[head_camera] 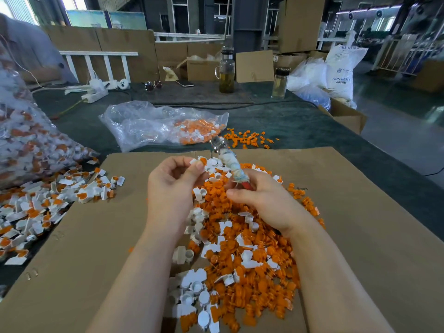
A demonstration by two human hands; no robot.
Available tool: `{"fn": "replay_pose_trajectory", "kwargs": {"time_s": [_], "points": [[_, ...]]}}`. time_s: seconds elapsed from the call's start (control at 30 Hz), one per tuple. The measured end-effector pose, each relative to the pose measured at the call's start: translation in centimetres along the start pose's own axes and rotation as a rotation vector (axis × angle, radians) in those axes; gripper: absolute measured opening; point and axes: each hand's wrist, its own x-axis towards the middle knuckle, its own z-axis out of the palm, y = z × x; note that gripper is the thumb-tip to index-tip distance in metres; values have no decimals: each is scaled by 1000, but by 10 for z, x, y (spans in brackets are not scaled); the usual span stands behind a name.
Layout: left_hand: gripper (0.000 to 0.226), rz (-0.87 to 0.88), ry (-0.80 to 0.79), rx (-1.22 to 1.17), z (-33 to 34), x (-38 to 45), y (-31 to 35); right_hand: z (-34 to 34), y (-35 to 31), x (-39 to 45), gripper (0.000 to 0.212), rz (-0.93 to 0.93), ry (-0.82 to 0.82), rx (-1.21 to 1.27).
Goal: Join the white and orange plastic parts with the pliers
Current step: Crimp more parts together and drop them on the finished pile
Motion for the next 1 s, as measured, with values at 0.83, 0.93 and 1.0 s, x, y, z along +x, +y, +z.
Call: {"fn": "replay_pose_trajectory", "kwargs": {"time_s": [0.83,0.93,1.0], "points": [[13,-38,9,-144,-7,5,3,15,-6,1,32,-62,-106,-253],[10,-62,0,-147,-8,5,3,15,-7,1,32,-60,-97,-260],[10,-68,-6,-144,-8,5,3,14,-8,1,31,-67,-85,-251]]}}
